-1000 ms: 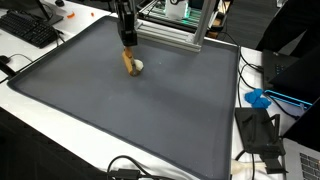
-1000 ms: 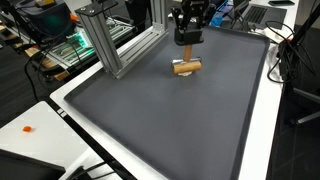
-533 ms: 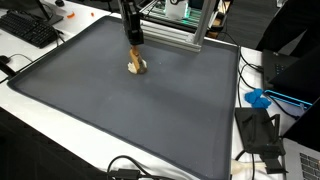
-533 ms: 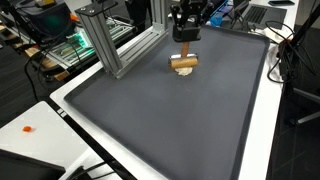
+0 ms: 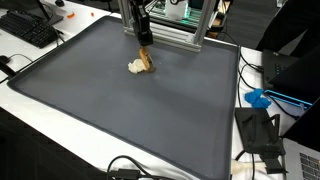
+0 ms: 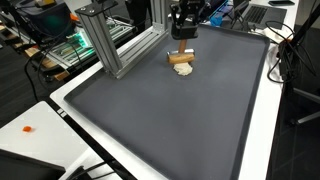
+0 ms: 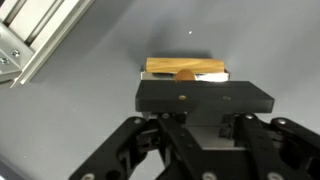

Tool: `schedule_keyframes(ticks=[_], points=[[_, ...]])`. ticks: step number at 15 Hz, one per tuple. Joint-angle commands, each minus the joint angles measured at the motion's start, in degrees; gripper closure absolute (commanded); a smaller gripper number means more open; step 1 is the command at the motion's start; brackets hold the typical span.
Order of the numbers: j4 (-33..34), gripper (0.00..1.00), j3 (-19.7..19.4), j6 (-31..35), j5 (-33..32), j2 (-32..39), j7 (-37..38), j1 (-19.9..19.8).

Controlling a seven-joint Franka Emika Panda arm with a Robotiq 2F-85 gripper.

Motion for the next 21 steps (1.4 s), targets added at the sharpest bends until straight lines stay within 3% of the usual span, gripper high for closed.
schedule_keyframes(ticks=[1, 7, 17, 21], points=[[-1.3, 0.78, 0.0, -0.4, -0.4, -0.7, -2.0, 0.5], [-0.6, 0.78, 0.2, -0.8, -4.1, -2.7, -16.3, 0.4], [-1.8, 0.78, 1.1, 0.5, -6.1, -4.0, -47.4, -0.4], [-3.1, 0.78, 1.1, 2.2, -8.1, -4.0, -55.1, -0.5]])
